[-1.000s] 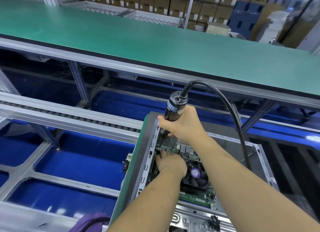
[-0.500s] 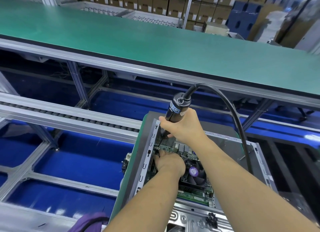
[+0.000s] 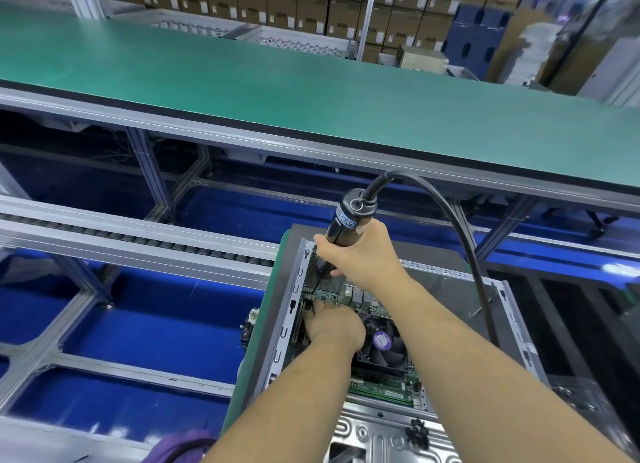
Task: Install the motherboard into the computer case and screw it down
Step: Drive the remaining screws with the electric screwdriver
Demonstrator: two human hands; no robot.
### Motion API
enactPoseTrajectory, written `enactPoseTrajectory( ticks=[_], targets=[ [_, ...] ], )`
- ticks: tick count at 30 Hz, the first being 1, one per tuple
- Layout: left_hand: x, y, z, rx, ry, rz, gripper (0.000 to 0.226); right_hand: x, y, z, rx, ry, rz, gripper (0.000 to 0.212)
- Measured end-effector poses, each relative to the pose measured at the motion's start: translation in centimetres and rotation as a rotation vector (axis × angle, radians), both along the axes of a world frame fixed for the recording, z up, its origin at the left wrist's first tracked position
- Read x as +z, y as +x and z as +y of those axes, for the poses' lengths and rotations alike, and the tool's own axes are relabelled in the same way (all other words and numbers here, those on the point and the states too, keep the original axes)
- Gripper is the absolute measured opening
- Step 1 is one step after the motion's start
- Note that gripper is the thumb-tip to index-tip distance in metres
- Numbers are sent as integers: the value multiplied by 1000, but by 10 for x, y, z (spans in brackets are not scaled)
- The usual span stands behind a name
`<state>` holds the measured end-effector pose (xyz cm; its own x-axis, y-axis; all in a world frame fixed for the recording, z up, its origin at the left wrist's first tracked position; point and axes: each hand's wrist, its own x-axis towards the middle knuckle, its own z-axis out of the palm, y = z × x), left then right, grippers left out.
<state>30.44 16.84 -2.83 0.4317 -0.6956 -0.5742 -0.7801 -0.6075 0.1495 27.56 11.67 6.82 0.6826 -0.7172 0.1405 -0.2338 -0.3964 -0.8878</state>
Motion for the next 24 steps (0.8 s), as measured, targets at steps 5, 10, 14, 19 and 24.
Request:
enactPoseTrajectory(
  ticks=[5,10,14,19,24],
  targets=[
    [1,0,1,5,-9,-3,56,2,1,2,7,3,-6,32],
    [1,-1,2,8,-24,-3,52,-1,-2,-1,-4,9,-16,22],
    [2,0,2,1,-14,-8,54,1,-1,0,7,9,-15,24],
    [3,0,0,-4,-13,-14,54,5,4,1,19,7,-3,29],
    [1,0,1,-5,-20,-18,53,12,1,-2,60,76,-7,28]
  ],
)
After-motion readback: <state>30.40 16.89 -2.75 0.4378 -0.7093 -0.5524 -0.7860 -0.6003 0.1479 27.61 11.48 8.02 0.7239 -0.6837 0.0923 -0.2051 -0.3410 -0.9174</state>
